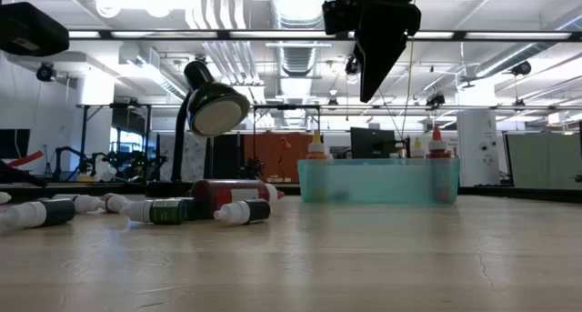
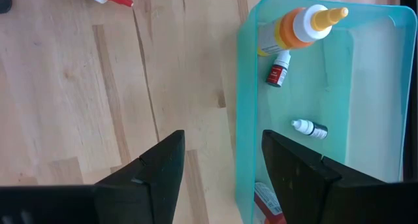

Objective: Pick & Place food coloring
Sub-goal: Put the large green food coloring bottle into the green bin

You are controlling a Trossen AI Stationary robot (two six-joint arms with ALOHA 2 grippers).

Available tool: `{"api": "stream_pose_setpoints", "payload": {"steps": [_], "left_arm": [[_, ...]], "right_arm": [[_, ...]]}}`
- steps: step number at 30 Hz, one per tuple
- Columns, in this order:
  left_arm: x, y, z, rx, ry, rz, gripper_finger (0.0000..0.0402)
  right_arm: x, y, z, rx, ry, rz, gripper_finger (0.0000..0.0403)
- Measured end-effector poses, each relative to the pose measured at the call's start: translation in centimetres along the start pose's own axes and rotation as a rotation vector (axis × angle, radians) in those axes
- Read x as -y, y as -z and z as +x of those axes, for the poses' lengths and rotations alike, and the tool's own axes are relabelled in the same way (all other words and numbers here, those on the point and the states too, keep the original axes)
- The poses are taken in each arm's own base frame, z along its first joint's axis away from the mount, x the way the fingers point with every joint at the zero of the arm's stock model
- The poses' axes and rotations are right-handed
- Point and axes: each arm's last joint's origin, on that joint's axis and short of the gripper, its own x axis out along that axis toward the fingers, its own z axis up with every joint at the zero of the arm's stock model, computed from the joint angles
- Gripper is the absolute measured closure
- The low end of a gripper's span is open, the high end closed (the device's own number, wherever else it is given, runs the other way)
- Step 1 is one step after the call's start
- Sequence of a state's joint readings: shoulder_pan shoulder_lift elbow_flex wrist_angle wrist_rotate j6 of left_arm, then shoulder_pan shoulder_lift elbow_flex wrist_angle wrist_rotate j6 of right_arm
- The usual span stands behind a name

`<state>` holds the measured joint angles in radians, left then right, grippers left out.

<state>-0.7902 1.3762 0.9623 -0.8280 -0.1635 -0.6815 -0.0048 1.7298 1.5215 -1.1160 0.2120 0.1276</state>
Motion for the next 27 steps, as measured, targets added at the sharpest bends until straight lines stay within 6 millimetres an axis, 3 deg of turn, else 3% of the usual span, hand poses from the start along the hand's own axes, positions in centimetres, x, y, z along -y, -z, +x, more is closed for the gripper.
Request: {"api": "stream_pose_setpoints", "payload": {"steps": [5, 14, 20, 27], "left_arm": [[0.0, 0.0, 0.0, 0.004, 0.003, -0.001, 0.0306], [-0.2, -0.2, 0.1, 0.012, -0.012, -0.07, 0.0307], [-1.2, -1.3, -0.6, 0.013, -0.035, -0.137, 0.0308], [-4.1, -4.7, -2.2, 0.079, -0.035, -0.25, 0.0309]], "right_arm": [[0.0, 0.0, 0.0, 0.0, 0.0, 0.001, 0.0207], [-0.1, 0.1, -0.4, 0.01, -0.005, 0.005, 0.0211], [-0.3, 1.3, -4.2, 0.118, -0.036, 0.079, 0.0227], [0.3, 5.5, -8.4, 0.237, -0.036, 0.266, 0.0234]]}}
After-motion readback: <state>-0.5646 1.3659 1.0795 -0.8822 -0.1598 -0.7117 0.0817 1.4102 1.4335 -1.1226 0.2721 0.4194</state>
